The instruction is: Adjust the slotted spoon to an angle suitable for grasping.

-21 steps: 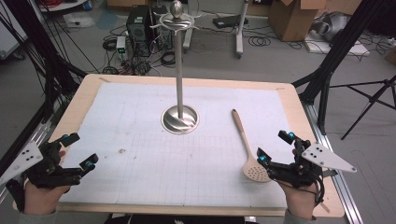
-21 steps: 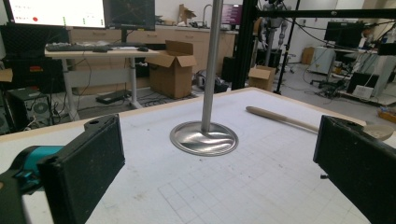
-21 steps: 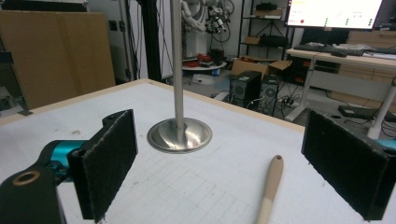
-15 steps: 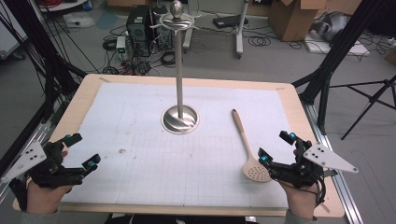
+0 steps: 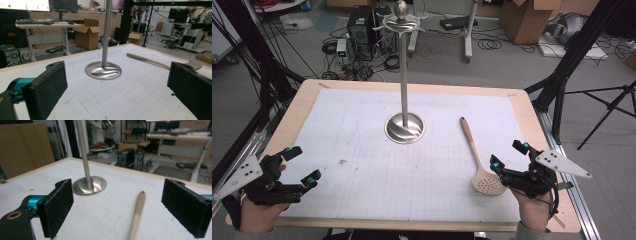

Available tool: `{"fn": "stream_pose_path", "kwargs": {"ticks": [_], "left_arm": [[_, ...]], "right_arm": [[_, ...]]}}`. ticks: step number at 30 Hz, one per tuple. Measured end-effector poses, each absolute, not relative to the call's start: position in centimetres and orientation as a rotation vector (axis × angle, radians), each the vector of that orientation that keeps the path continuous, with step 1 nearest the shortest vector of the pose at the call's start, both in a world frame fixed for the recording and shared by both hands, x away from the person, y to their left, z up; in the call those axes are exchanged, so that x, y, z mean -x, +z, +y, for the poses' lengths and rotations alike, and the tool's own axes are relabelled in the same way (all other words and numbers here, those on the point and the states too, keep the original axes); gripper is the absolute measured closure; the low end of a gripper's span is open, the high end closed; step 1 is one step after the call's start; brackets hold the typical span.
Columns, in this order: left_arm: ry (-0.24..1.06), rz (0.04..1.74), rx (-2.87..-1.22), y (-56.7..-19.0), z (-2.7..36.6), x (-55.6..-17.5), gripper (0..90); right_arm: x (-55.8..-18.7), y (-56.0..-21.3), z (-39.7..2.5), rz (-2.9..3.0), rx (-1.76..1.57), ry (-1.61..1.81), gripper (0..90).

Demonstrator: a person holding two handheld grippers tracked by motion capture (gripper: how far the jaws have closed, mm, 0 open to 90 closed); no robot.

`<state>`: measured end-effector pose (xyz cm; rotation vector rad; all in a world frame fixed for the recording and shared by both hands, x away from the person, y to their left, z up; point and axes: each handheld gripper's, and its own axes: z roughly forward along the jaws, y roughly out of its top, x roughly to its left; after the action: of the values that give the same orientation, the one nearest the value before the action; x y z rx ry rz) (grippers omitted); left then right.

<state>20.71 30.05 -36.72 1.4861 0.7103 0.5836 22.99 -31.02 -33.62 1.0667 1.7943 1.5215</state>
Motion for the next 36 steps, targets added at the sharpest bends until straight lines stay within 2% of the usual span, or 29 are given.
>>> {"fn": "stream_pose_path", "kwargs": {"ticks": [3,5,8,18,24,31,36], "left_arm": [[0.586,0.725,-1.483,-36.8,30.2,-20.6,2.9],[0.586,0.727,-1.485,-36.8,30.2,-20.5,2.9],[0.591,0.732,-1.49,-36.8,30.3,-20.2,2.9],[0.577,0.753,-1.465,-36.8,30.8,-19.6,2.9],[0.587,0.764,-1.503,-37.2,30.4,-19.4,2.9],[0.583,0.772,-1.52,-37.6,30.1,-19.4,2.9],[0.589,0.769,-1.528,-37.8,30.1,-19.2,2.9]], "right_arm": [[-23.8,-34.1,-30.7,1.829,-1.1,1.48,10.3],[-24.1,-34.3,-30.6,1.83,-1.109,1.473,15.7],[-24.4,-34.4,-30.7,1.82,-1.103,1.51,16.3],[-25.6,-34.4,-32.6,1.933,-1.104,1.511,34.2],[-26.5,-34.6,-33.2,1.98,-1.111,1.449,46.3],[-27.9,-34.8,-33.7,1.997,-1.151,1.378,50.0],[-29.1,-34.8,-33.9,2.0,-1.198,1.324,59.8]]}}
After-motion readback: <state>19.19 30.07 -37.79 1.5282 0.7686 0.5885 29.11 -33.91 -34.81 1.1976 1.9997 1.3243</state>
